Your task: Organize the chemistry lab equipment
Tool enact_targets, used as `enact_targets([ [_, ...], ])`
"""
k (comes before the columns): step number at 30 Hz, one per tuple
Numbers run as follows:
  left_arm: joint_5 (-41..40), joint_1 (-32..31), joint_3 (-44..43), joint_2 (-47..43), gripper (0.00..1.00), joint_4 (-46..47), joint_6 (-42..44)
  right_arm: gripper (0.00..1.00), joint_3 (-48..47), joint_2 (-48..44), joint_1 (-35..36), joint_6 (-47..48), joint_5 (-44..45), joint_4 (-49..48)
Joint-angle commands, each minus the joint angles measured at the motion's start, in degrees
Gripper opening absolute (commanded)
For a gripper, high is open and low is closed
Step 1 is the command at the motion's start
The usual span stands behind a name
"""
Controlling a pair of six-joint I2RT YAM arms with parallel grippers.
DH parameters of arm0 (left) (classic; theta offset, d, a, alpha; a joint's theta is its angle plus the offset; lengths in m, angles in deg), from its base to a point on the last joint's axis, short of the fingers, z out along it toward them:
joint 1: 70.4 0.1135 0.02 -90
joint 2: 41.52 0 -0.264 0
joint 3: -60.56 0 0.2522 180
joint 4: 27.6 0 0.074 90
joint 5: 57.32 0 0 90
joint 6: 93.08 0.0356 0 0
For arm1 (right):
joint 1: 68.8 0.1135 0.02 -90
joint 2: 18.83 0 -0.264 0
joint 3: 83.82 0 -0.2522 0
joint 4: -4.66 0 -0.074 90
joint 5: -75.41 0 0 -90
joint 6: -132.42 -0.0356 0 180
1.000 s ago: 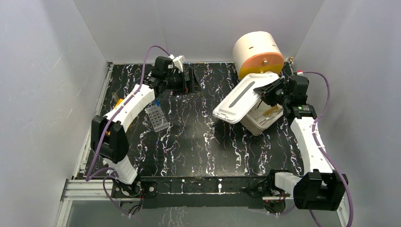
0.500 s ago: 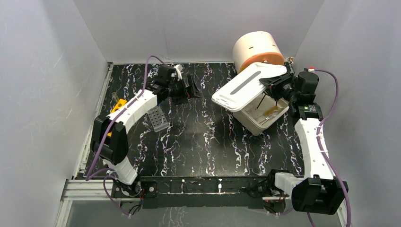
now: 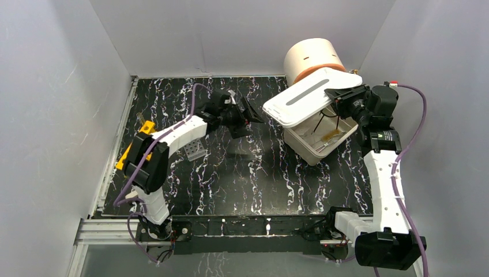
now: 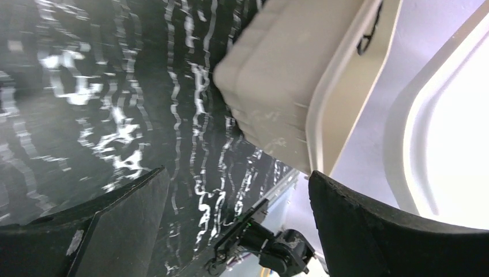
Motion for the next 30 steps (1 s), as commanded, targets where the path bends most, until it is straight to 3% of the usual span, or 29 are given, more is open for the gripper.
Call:
enact_targets([
  [1,6.50,-2.60,-1.30,2.00,0.92,12.91,-5.12,0.08,-2.90,-3.44,-0.22,0.58,1.37,-3.41],
  [6,8.43,-3.32,0.40,4.33,0.97,22.89,-9.23,0.09,-1.62,-7.56,-0.22,-2.44,2.55,-5.22],
  [10,8.35,-4.04,3.38,6.20,0.93,33.96,-15.78,0.09,-1.10,-9.53,-0.22,-3.39,3.36,-5.09],
  [21,11.04,-5.90,-0.04,12.61,0.87,42.54,-20.48,0.09,0.92,-11.48,-0.22,-6.01,4.32,-6.16],
  [26,15.35,-7.29,-5.08,17.00,0.78,42.73,-21.38,0.09,1.87,-11.42,-0.18,-7.13,3.45,-8.25],
  [30,17.03,-7.76,-6.71,19.65,0.63,43.19,-22.66,0.09,1.84,-11.33,-0.22,-7.13,3.36,-8.53],
])
